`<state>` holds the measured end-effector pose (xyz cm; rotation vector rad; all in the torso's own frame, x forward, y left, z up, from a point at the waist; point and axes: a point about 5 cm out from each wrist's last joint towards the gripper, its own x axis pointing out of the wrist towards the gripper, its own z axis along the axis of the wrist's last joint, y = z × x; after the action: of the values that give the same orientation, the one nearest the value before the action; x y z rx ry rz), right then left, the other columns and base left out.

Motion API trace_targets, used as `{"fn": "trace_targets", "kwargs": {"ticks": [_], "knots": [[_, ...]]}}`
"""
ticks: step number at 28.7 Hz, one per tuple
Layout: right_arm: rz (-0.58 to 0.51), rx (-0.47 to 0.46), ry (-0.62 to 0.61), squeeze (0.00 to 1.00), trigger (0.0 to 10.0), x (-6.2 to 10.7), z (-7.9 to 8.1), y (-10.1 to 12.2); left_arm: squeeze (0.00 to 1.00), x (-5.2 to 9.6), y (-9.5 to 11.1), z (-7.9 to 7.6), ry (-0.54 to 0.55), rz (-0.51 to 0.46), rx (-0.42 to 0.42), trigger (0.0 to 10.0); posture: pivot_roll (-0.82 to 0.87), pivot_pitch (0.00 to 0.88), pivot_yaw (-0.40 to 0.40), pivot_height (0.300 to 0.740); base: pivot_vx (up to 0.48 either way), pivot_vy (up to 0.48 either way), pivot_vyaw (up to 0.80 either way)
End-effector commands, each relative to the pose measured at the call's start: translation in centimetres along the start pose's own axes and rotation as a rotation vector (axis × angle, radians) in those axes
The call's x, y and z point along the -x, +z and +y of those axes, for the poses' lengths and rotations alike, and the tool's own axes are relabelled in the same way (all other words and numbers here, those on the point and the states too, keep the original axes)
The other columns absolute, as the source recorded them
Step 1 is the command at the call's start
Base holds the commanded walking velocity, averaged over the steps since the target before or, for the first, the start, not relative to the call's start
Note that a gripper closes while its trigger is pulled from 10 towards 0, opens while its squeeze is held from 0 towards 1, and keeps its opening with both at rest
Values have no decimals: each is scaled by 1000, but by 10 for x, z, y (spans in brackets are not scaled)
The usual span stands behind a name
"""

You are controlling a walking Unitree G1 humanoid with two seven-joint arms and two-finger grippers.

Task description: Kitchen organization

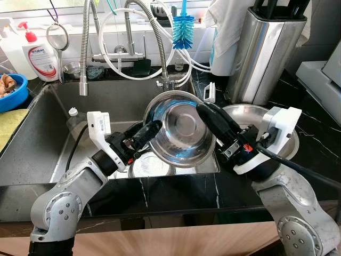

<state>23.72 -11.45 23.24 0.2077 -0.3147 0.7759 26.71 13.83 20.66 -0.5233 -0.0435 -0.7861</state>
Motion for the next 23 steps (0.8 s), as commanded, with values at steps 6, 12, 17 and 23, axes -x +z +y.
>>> {"fn": "trace_targets", "kwargs": {"ticks": [6,12,17,23], "knots": [[-10,10,12,0,10000,-1,3,3,0,-2,4,-1,-1,-7,-24,0,22,33,28,740,0,0,0],[-8,13,-3,0,10000,-1,2,3,0,-2,5,-1,0,-12,-27,0,23,34,29,740,0,0,0],[-8,16,-10,0,10000,-1,1,3,0,-2,5,-2,-6,-12,-24,0,24,34,28,740,0,0,0],[-6,16,-15,0,10000,0,0,3,0,-2,5,-2,-10,-15,-27,0,26,34,27,740,0,0,0]]}}
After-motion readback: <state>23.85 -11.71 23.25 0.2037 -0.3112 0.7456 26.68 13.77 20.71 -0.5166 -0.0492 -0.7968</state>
